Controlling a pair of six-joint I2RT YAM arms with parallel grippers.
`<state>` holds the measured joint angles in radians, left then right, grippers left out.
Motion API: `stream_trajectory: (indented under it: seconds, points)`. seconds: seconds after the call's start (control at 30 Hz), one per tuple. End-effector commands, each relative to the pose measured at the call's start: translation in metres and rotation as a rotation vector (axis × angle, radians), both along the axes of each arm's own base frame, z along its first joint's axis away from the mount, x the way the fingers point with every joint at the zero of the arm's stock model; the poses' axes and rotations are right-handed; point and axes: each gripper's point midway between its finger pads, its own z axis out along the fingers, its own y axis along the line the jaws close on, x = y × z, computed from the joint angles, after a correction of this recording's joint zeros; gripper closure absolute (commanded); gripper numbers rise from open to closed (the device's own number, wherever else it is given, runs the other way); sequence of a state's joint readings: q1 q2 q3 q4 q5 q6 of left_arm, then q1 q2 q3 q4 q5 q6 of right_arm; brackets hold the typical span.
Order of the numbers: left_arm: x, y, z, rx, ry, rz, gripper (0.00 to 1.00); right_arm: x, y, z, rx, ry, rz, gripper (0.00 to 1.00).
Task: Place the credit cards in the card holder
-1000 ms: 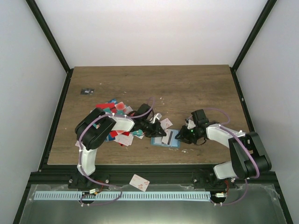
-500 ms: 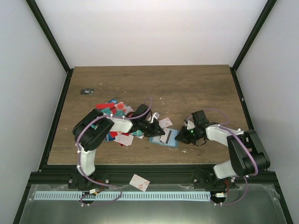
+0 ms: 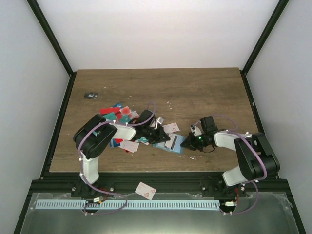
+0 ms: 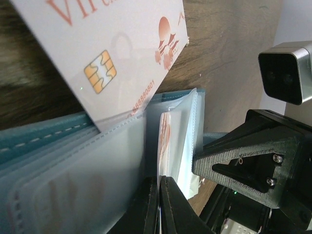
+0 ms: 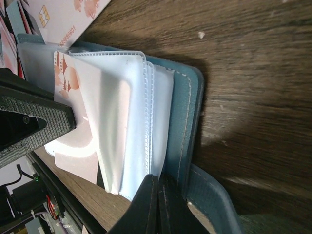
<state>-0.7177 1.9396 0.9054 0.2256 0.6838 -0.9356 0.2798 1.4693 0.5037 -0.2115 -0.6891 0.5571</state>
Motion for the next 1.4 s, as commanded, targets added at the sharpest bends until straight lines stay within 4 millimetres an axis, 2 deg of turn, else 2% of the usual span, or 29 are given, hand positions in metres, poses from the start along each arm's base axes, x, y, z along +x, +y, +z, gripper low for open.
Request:
stream_trajectory:
  seconds: [0.0, 0.1, 0.6, 0.77, 0.87, 1.03, 1.13, 1.37]
  points:
    - [0.010, 0.019, -0.013, 0.079, -0.029, 0.093, 0.96, -0.041, -0.013, -0.033, -0.087, 0.156, 0.021, 0.99]
    - [0.011, 0.025, -0.014, 0.086, -0.030, 0.108, 0.96, -0.043, -0.012, -0.034, -0.083, 0.163, 0.023, 0.99]
    - [0.015, 0.025, -0.017, 0.096, -0.052, 0.112, 0.96, -0.043, -0.010, -0.031, -0.064, 0.153, 0.031, 0.99]
    - [0.009, 0.014, -0.015, 0.052, -0.058, 0.062, 0.96, -0.039, 0.005, -0.014, 0.050, 0.104, 0.063, 0.99]
    - [0.004, 0.006, -0.016, 0.034, -0.059, 0.045, 0.96, -0.038, 0.009, -0.010, 0.077, 0.096, 0.074, 0.99]
    - [0.001, -0.006, -0.016, -0.011, -0.037, 0.051, 0.96, -0.042, 0.010, -0.013, 0.091, 0.117, 0.074, 0.99]
    - [-0.002, -0.008, -0.018, -0.001, -0.032, 0.037, 0.96, -0.039, 0.009, -0.013, 0.080, 0.114, 0.065, 0.99]
    - [-0.021, -0.004, -0.025, 0.030, -0.016, -0.057, 0.96, -0.021, 0.003, -0.014, -0.005, 0.094, 0.045, 0.99]
